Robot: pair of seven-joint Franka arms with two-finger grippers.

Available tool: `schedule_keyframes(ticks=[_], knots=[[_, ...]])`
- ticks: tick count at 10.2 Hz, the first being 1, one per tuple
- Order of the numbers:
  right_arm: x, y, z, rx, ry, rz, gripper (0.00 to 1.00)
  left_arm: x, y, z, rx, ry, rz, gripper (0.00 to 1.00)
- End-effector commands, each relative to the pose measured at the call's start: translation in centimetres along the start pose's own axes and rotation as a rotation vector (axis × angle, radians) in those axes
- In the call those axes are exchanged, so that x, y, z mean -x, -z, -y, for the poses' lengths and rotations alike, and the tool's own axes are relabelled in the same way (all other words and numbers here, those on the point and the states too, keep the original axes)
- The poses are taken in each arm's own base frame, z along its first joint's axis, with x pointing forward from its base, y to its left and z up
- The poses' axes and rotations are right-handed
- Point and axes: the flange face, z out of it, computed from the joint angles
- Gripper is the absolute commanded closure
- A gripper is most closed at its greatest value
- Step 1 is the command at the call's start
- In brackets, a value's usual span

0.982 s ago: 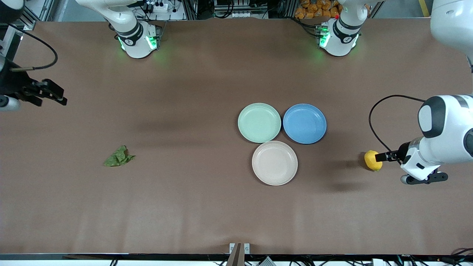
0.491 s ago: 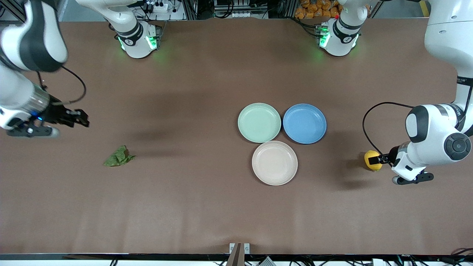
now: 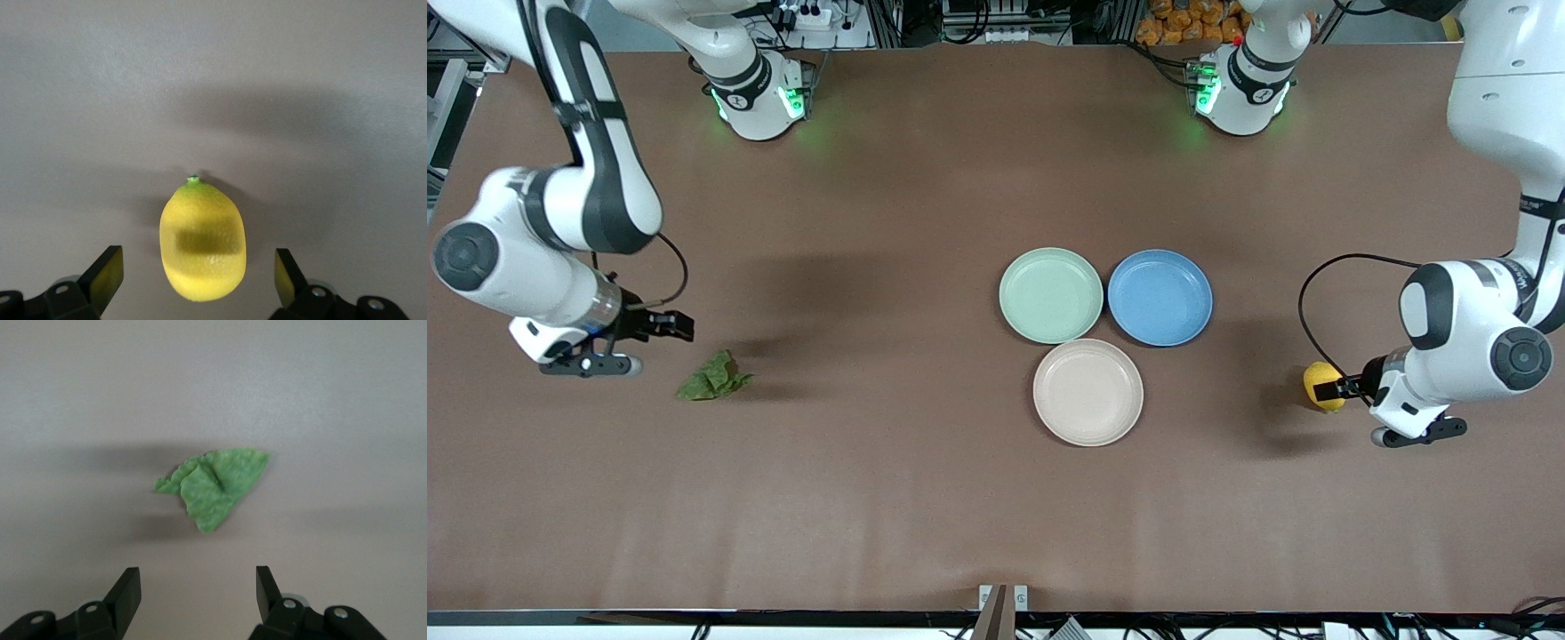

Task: Place lemon and lettuce in plates
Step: 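Lower the left gripper onto the lemon while the right gripper reaches the lettuce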

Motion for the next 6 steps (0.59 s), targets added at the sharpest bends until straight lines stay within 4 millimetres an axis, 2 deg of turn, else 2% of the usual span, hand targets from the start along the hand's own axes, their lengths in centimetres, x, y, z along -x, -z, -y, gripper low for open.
schedule_keyframes(ticks=[1, 3, 6], knots=[[-1.5, -4.6, -0.1, 0.011, 0.005, -0.024, 0.23, -0.1, -1.2, -0.2, -0.013, 0.040, -0.005, 0.00], [-2.3, -7.8, -0.2, 0.017, 0.001, -0.054, 0.23, 0.0, -2.3, -0.5, -0.013, 0.041, 0.005, 0.00], [-2.7, -11.3, -0.3, 0.021, -0.005, -0.079, 0.23, 0.1, -3.6, -0.9, -0.014, 0.062, 0.025, 0.00]])
